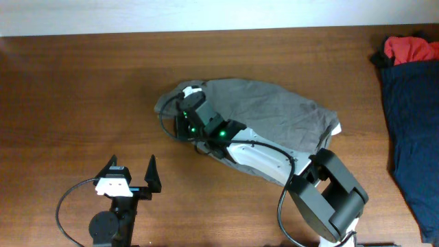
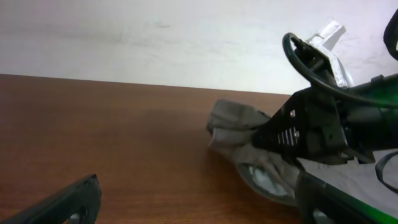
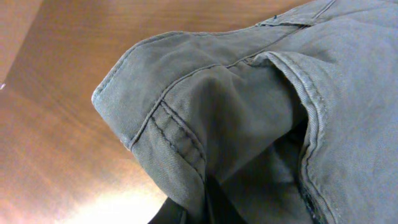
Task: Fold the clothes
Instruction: 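Drag the grey shorts left onto the table center with the right gripper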
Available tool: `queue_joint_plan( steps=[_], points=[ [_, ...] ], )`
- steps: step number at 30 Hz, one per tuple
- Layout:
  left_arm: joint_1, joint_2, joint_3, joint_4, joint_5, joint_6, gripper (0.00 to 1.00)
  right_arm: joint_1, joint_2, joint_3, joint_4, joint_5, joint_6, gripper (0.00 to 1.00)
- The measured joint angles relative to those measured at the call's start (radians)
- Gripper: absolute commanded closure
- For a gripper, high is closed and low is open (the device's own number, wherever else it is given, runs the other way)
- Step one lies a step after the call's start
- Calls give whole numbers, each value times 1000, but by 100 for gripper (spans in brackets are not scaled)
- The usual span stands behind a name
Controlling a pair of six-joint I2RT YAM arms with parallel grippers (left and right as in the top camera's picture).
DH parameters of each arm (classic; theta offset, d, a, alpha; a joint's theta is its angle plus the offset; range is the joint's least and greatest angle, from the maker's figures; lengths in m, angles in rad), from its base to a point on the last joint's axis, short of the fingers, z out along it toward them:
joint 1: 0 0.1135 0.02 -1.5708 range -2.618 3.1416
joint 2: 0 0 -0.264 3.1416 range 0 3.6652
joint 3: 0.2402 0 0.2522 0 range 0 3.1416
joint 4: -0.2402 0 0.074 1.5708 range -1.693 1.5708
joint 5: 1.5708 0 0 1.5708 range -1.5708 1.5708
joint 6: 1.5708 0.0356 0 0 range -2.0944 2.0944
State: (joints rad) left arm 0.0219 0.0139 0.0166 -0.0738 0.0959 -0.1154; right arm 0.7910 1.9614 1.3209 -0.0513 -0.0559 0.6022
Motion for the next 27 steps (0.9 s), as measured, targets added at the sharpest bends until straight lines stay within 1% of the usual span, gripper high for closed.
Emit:
queue_joint_plan(
  steps=[6, 7, 9, 12, 15, 17, 19, 20, 23, 24, 26, 27],
  points=[
    [0, 0, 0, 0, 0, 0, 1, 51, 0, 0, -1, -11, 19, 87],
    [0, 0, 0, 0, 0, 0, 1, 60, 0, 0, -1, -13, 21, 80],
    [0, 0, 0, 0, 0, 0, 1, 79, 0, 0, -8, -19, 24, 69],
    [0, 0, 0, 0, 0, 0, 1, 98, 0, 0, -17, -27, 30, 66],
    [0, 0, 0, 0, 0, 0, 1, 106, 0, 0, -24, -17, 29, 66],
    [0, 0, 0, 0, 0, 0, 1, 104, 0, 0, -32, 10, 15, 62],
    [0, 0, 0, 0, 0, 0, 1, 93, -1, 0, -65, 46, 0, 58],
    [0, 0, 0, 0, 0, 0, 1, 83, -2, 0, -84, 60, -6, 55],
    [0, 0, 0, 0, 0, 0, 1, 16, -32, 5, -183, 90, -16, 51],
    [0, 0, 0, 0, 0, 0, 1, -26, -56, 10, -237, 95, -22, 46],
    [0, 0, 0, 0, 0, 0, 1, -102, -100, 26, -333, 103, -41, 32],
    [0, 0, 0, 0, 0, 0, 1, -142, -123, 32, -377, 108, -57, 29]
  ],
)
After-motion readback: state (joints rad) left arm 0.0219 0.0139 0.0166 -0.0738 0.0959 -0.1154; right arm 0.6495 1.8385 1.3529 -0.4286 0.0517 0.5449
